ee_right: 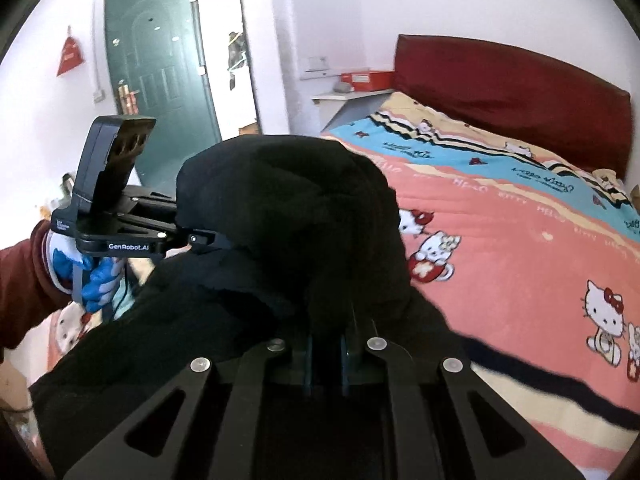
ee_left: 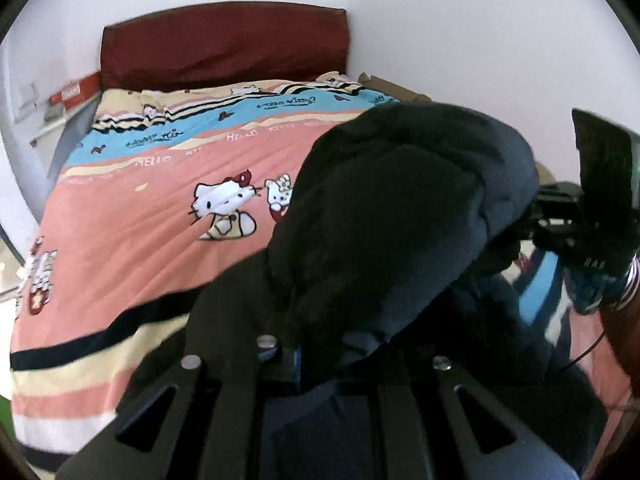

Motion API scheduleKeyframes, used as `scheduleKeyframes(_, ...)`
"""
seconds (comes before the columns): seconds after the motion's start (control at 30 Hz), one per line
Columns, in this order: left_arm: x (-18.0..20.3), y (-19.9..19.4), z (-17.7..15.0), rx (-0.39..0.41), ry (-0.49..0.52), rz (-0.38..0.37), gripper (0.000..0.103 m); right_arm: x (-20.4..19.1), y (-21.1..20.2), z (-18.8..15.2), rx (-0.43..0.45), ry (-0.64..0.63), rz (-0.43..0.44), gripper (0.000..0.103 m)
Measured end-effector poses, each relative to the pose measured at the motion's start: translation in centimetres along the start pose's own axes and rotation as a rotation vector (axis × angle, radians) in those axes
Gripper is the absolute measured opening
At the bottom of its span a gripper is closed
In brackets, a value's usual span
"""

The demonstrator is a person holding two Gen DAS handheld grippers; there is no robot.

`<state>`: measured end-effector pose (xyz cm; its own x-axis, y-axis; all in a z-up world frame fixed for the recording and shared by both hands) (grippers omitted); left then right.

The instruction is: Fold large clothes

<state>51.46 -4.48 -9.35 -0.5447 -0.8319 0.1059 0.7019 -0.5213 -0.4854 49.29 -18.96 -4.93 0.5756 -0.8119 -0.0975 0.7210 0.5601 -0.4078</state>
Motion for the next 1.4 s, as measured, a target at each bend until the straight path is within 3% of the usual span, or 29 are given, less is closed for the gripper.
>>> scheduleKeyframes(0.17,1.7,-3.7,-3.5,-0.009,0.004,0.009,0.008,-3.9,-3.1,-2.6,-0.007,0.033,0.034,0.010)
scheduleKeyframes(0.43,2.8,-7.5,-9.2,-0.022,-0.003,0.042,0.006,-9.5,-4.8,-8.2,-0.083,0.060,0.080,0.010)
scheduleKeyframes(0.67,4.2,-8.4,-12.5,-0.001,0.002,0.026,0.006,-11.0,-6.0,-10.5,-0.116,0.025,0.088,0.010)
scheduleKeyframes(0.83,4.9,-6.7,-15.5,0.022,-0.009,0.043,0.006,-9.6,-4.1,-14.9,-0.168,0.053,0.059,0.011)
scheduleKeyframes(1.1,4.2,-5.0,-15.8,-0.031,-0.061,0.060,0.006,-8.2,-3.1,-16.2,-0.180,0.092,-0.011,0.011)
scheduleKeyframes(1.4,4.1,-5.1,-14.2,-0.067,-0.099,0.126,0.007,-8.1,-4.8,-14.2,-0.187,0.147,-0.095,0.029)
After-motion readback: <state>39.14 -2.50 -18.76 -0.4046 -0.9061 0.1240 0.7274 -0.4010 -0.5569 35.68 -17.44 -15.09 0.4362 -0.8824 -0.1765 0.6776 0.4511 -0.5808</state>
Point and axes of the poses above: each gripper's, at about its wrist camera, not at the fingertips, and y roughly the way its jaws point, x to its right, z to its top, the point moved 9 cm from there along y, roughly the way its jaws point, and after that the axes turned 15 degrees about x, right-handed, at the moved point
